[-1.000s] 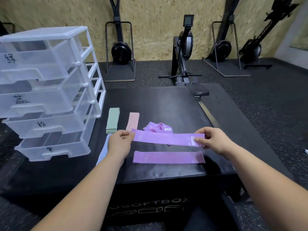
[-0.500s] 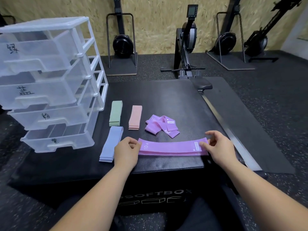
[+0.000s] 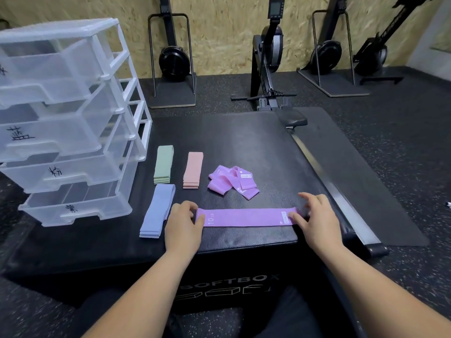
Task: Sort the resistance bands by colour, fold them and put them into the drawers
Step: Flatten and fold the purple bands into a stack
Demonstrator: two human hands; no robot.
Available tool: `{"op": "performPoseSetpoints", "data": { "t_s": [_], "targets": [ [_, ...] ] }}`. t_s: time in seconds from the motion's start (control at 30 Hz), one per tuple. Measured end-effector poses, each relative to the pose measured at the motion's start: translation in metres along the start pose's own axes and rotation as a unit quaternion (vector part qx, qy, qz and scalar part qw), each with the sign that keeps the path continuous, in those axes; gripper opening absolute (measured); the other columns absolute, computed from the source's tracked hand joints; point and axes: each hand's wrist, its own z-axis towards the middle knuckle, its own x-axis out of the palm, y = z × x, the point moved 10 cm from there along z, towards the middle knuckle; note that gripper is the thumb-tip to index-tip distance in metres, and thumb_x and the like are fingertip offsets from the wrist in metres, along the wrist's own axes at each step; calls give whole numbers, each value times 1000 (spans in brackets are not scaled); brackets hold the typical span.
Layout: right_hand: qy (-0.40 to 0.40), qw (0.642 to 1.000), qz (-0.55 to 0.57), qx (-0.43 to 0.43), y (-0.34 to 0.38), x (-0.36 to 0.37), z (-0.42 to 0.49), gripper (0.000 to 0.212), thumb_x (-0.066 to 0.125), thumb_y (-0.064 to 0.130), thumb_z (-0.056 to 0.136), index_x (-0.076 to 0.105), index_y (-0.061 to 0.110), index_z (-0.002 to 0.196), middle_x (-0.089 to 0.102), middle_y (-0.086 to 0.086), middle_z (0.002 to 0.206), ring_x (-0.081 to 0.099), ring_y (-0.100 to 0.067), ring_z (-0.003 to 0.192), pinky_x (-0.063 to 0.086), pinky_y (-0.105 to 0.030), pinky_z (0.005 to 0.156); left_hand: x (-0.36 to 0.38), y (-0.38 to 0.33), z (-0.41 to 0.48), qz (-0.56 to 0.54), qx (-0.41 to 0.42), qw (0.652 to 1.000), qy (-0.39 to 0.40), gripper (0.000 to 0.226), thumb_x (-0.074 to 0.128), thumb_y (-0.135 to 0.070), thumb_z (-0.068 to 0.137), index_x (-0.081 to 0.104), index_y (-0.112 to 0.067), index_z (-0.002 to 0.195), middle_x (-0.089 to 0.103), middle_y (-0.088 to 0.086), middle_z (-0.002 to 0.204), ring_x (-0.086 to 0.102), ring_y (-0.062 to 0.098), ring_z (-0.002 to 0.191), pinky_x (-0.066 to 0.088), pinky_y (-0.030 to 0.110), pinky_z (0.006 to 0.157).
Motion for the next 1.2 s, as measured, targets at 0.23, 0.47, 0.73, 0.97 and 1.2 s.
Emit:
{"op": "performPoseSetpoints", "data": {
  "t_s": [0.23, 0.47, 0.73, 0.97, 1.2],
  "targets": [
    [94, 983, -25, -158, 11, 15, -2, 49, 75, 65, 84, 66, 43, 127, 55, 21, 138, 49, -17, 123, 47, -42, 102, 12, -20, -1, 64, 190, 975, 95, 56, 81, -47, 86, 59, -38, 137, 53, -16, 143, 45, 13, 133, 41, 39, 108],
    [112, 977, -50, -175, 18, 19, 2, 48, 65, 74, 83, 67, 48, 122, 59, 31, 126, 49, -13, 117, 51, -48, 94, 19, -23, 7, 77, 211, 962, 157, 46, 80, -42, 89, 63, -40, 131, 62, -23, 131, 49, 13, 126, 44, 44, 107],
    [128, 976, -39, -173, 24, 15, 4, 50, 70, 75, 78, 68, 45, 118, 62, 31, 118, 51, -12, 108, 51, -40, 92, 17, -27, 11, 89, 225, 954, 176, 35, 81, -45, 87, 68, -38, 119, 61, -26, 123, 50, 11, 115, 47, 43, 102],
    [159, 970, -49, -176, 28, 16, 15, 53, 78, 74, 73, 72, 43, 116, 61, 29, 114, 51, -10, 104, 46, -29, 89, 16, -31, 19, 94, 212, 951, 204, 46, 83, -51, 83, 67, -38, 125, 58, -23, 127, 49, 11, 119, 45, 39, 105],
    [145, 981, -40, -120, 62, 34, 65, 30, 78, 48, 89, 73, 37, 116, 67, 16, 112, 61, -14, 101, 52, -36, 89, 25, -64, 46, 91, 220, 953, 189, 51, 81, -52, 85, 65, -36, 132, 58, -16, 133, 50, 12, 127, 42, 37, 110]
  ]
}}
